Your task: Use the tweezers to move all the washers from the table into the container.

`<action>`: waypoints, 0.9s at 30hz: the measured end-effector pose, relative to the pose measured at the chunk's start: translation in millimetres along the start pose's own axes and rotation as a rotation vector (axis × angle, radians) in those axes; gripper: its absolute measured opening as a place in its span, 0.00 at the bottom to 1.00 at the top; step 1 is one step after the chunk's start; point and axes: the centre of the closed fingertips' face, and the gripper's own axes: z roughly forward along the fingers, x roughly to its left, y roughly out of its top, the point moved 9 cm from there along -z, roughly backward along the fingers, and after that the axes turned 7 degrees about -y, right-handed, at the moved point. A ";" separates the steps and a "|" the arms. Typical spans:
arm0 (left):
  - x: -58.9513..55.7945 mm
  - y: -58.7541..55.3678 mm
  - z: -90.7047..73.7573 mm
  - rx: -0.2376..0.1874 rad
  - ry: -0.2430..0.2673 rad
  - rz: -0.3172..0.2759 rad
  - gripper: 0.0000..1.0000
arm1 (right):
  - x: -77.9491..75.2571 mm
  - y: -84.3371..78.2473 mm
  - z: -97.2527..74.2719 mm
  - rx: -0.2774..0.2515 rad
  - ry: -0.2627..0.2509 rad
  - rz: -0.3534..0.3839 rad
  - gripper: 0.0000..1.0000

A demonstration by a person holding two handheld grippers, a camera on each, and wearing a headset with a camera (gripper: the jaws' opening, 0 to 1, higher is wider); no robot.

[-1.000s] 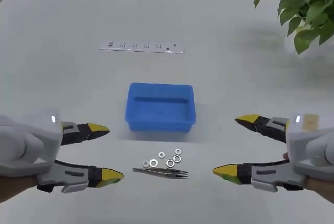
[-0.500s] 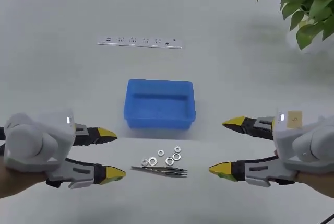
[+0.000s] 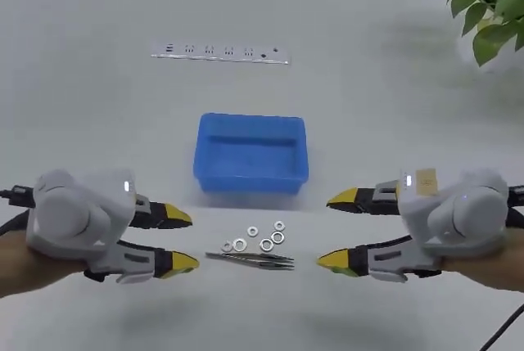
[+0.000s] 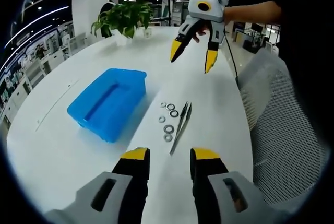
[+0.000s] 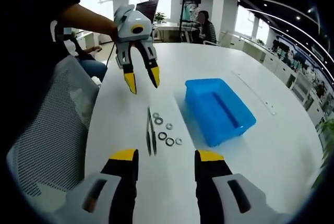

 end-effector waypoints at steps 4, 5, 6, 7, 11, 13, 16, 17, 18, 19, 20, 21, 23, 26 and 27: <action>2.2 -1.3 5.3 0.020 -0.015 0.010 0.30 | 0.9 -0.8 8.6 0.017 0.029 -0.019 0.40; 3.0 -1.4 6.8 0.022 -0.020 0.012 0.30 | 1.2 -1.0 10.3 0.020 0.036 -0.023 0.39; 3.5 -1.4 7.7 0.023 -0.023 0.014 0.29 | 1.4 -0.9 12.0 0.021 0.041 -0.026 0.39; 4.2 -1.6 9.1 0.027 -0.027 0.018 0.28 | 1.7 -0.7 13.3 0.022 0.045 -0.028 0.39; 6.1 -2.8 13.3 0.042 -0.040 0.027 0.27 | 3.7 -1.0 20.7 0.037 0.072 -0.049 0.36; 7.0 -3.9 15.3 0.051 -0.048 0.034 0.26 | 4.9 -1.6 23.8 0.049 0.083 -0.062 0.35; 8.3 -5.4 18.1 0.062 -0.060 0.042 0.25 | 6.9 -2.1 28.9 0.060 0.101 -0.073 0.33; 8.6 -5.8 18.8 0.065 -0.063 0.045 0.24 | 7.3 -2.4 30.4 0.063 0.104 -0.077 0.33; 8.9 -6.1 19.4 0.068 -0.065 0.048 0.24 | 7.9 -2.3 32.4 0.065 0.110 -0.085 0.32; 9.2 -6.1 20.3 0.071 -0.069 0.052 0.23 | 8.5 -2.2 33.9 0.067 0.115 -0.086 0.32; 9.5 -6.1 21.0 0.073 -0.071 0.055 0.23 | 9.1 -2.1 35.2 0.068 0.120 -0.087 0.31; 10.0 -6.3 22.2 0.078 -0.073 0.059 0.22 | 9.8 -2.1 37.5 0.070 0.125 -0.091 0.31; 10.7 -6.7 24.0 0.088 -0.079 0.064 0.21 | 10.9 -1.9 40.3 0.073 0.132 -0.098 0.30; 12.6 -9.0 26.2 0.098 -0.087 0.072 0.20 | 12.4 -1.8 44.8 0.077 0.141 -0.103 0.29; 13.3 -9.6 26.9 0.102 -0.089 0.076 0.19 | 12.8 -2.0 46.8 0.078 0.143 -0.105 0.28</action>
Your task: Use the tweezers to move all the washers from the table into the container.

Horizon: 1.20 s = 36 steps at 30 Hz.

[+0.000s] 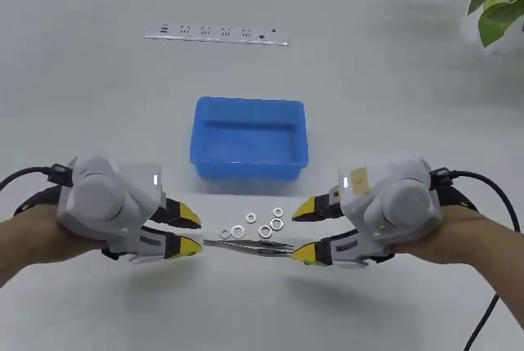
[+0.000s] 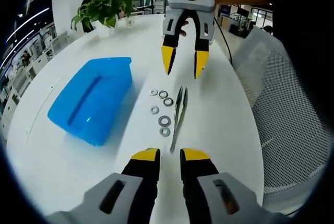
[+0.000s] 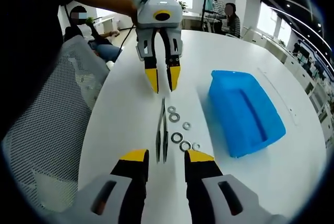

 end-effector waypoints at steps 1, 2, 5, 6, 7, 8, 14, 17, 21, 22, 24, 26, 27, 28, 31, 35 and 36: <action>0.2 -0.4 1.0 0.004 -0.005 0.003 0.19 | 0.2 0.2 1.2 0.002 0.003 -0.001 0.28; 0.4 -0.4 1.5 0.008 -0.008 0.009 0.18 | 0.6 0.4 3.0 0.003 0.005 -0.001 0.27; 1.6 -0.8 4.3 0.024 -0.016 0.023 0.16 | 1.0 0.3 7.1 0.006 0.012 -0.002 0.26; 2.0 -1.1 5.2 0.032 -0.016 0.029 0.16 | 1.1 0.5 8.2 0.006 0.012 -0.003 0.25; 2.2 -1.0 6.3 0.038 -0.019 0.034 0.16 | 1.1 0.5 9.5 0.007 0.012 -0.005 0.25; 2.5 -1.1 7.1 0.040 -0.021 0.037 0.15 | 1.1 0.6 10.3 0.007 0.013 -0.004 0.24; 4.0 0.2 12.0 0.052 -0.037 0.058 0.12 | 2.1 -0.6 19.2 0.021 0.017 -0.014 0.21; 3.9 1.7 14.4 0.059 -0.047 0.067 0.11 | 3.1 -0.3 22.4 0.023 0.022 -0.021 0.20; 4.1 2.2 16.9 0.067 -0.057 0.076 0.10 | 4.7 0.2 26.7 0.026 0.032 -0.030 0.18; 4.3 2.8 17.2 0.062 -0.060 0.076 0.09 | 5.0 0.4 27.6 0.026 0.033 -0.032 0.18; 4.9 3.3 17.8 0.060 -0.063 0.076 0.08 | 5.9 0.7 30.2 0.031 0.036 -0.041 0.17; 5.5 4.0 18.2 0.060 -0.066 0.077 0.08 | 6.7 0.6 32.2 0.033 0.038 -0.047 0.16; 5.5 4.3 18.3 0.061 -0.067 0.080 0.07 | 7.1 0.8 32.9 0.034 0.039 -0.051 0.16; 5.5 4.5 18.4 0.062 -0.068 0.081 0.06 | 7.6 0.3 34.0 0.040 0.036 -0.057 0.15; 5.4 4.9 18.3 0.061 -0.072 0.084 0.05 | 8.2 0.3 35.6 0.040 0.037 -0.065 0.13; 4.5 5.2 18.3 0.059 -0.078 0.086 0.05 | 9.1 0.2 37.4 0.044 0.033 -0.076 0.12; 4.2 5.3 18.3 0.060 -0.078 0.091 0.05 | 9.2 0.1 37.7 0.045 0.031 -0.078 0.12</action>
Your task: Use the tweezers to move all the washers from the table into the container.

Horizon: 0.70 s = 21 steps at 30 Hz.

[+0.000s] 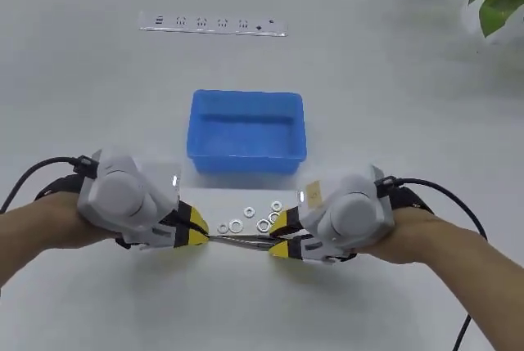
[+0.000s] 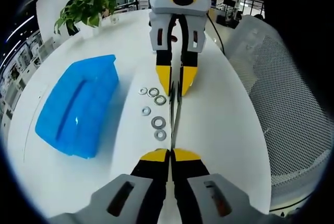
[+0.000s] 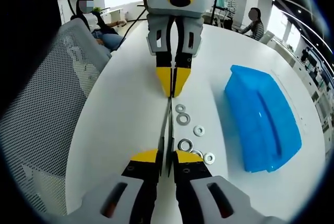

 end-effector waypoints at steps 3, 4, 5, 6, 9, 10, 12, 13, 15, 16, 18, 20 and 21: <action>-0.6 0.0 -0.2 0.000 -0.003 0.002 0.05 | -0.3 -0.3 0.1 -0.002 -0.004 -0.001 0.11; -0.9 -0.1 -0.3 -0.001 -0.004 0.002 0.05 | -0.3 -0.3 0.1 -0.002 -0.004 0.000 0.11; -1.1 -0.1 -0.3 -0.001 -0.006 0.001 0.05 | -0.3 -0.5 0.1 -0.003 -0.004 0.000 0.11; -1.4 -0.2 -0.4 0.000 -0.007 0.002 0.05 | -0.3 -0.5 0.1 -0.003 -0.004 -0.001 0.11; -2.4 0.4 -1.1 0.004 -0.005 0.011 0.05 | -0.3 -0.3 0.1 -0.002 -0.005 -0.002 0.11; -2.7 0.5 -1.3 0.005 -0.004 0.013 0.05 | -0.2 -0.2 0.1 -0.002 -0.005 -0.001 0.11; -3.6 1.1 -2.2 0.004 -0.003 0.015 0.05 | -0.3 -0.1 0.1 -0.001 -0.005 -0.001 0.11; -3.9 1.4 -2.7 0.003 -0.002 0.017 0.05 | -0.3 0.0 0.1 -0.001 -0.005 -0.001 0.11; -4.5 2.8 -4.4 0.001 0.004 0.020 0.05 | -0.2 0.3 0.0 0.000 -0.005 -0.002 0.12; -5.0 3.6 -5.3 0.000 0.005 0.022 0.05 | -0.1 0.5 0.0 0.001 -0.005 -0.001 0.12; -5.9 4.8 -6.2 0.001 0.004 0.025 0.05 | 0.2 0.6 0.1 0.001 -0.006 -0.003 0.12; -6.5 5.7 -7.3 0.004 0.004 0.031 0.05 | 0.7 1.3 0.4 -0.001 -0.007 -0.002 0.12; -6.8 6.1 -7.8 0.004 0.003 0.033 0.05 | 1.0 1.7 0.7 -0.002 -0.009 -0.002 0.12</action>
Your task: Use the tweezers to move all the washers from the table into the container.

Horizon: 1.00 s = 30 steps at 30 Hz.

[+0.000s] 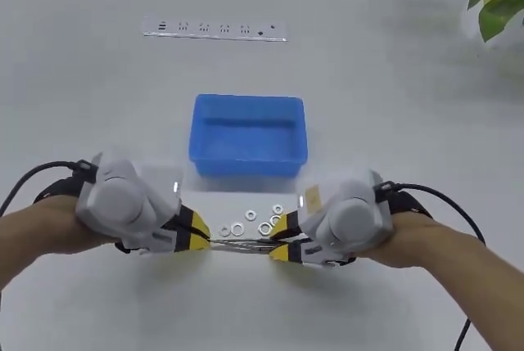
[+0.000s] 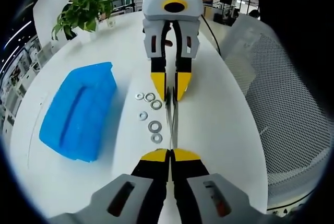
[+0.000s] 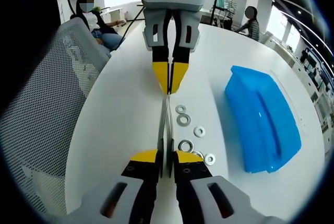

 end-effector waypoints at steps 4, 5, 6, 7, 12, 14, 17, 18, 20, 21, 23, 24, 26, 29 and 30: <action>-2.2 4.6 -4.4 -0.002 0.003 0.003 0.04 | 1.4 1.9 1.1 -0.007 -0.002 0.001 0.12; -2.7 5.5 -5.5 -0.003 0.004 0.003 0.04 | 1.7 2.4 1.4 -0.008 -0.002 0.001 0.12; -3.3 6.9 -6.8 -0.004 0.006 0.004 0.04 | 1.7 3.0 1.7 -0.010 -0.002 0.002 0.12; -3.5 7.4 -7.4 -0.004 0.006 0.005 0.04 | 1.7 3.2 1.8 -0.011 -0.002 0.002 0.12; -6.2 15.3 -12.4 0.008 0.011 0.015 0.04 | 3.2 7.0 3.7 -0.026 -0.004 0.006 0.12; -6.6 17.1 -13.9 0.015 0.008 0.021 0.04 | 3.5 7.6 3.9 -0.026 -0.005 0.006 0.12; -6.7 21.2 -17.6 0.012 0.005 0.018 0.04 | 3.6 8.2 3.8 -0.032 -0.006 0.012 0.12; -7.0 22.5 -18.6 0.011 0.004 0.020 0.04 | 3.6 8.3 3.6 -0.033 -0.007 0.014 0.12; -7.2 25.4 -20.8 0.006 -0.001 0.017 0.04 | 3.8 8.5 3.3 -0.037 -0.009 0.017 0.12; -7.3 26.6 -21.6 0.005 -0.002 0.016 0.04 | 3.9 8.6 3.2 -0.040 -0.010 0.022 0.11; -7.7 29.8 -23.6 0.005 -0.006 0.021 0.04 | 4.1 9.1 2.6 -0.044 -0.012 0.028 0.11; -7.9 31.9 -25.1 0.006 -0.007 0.024 0.04 | 4.2 9.3 2.3 -0.045 -0.013 0.030 0.11; -8.4 35.2 -27.1 0.003 -0.008 0.031 0.04 | 4.3 9.3 1.5 -0.050 -0.016 0.036 0.11; -9.3 42.2 -30.9 -0.008 -0.006 0.041 0.04 | 4.4 9.8 -0.1 -0.058 -0.022 0.042 0.11; -9.6 45.1 -32.3 -0.009 -0.006 0.046 0.04 | 4.5 10.6 -1.1 -0.061 -0.024 0.044 0.11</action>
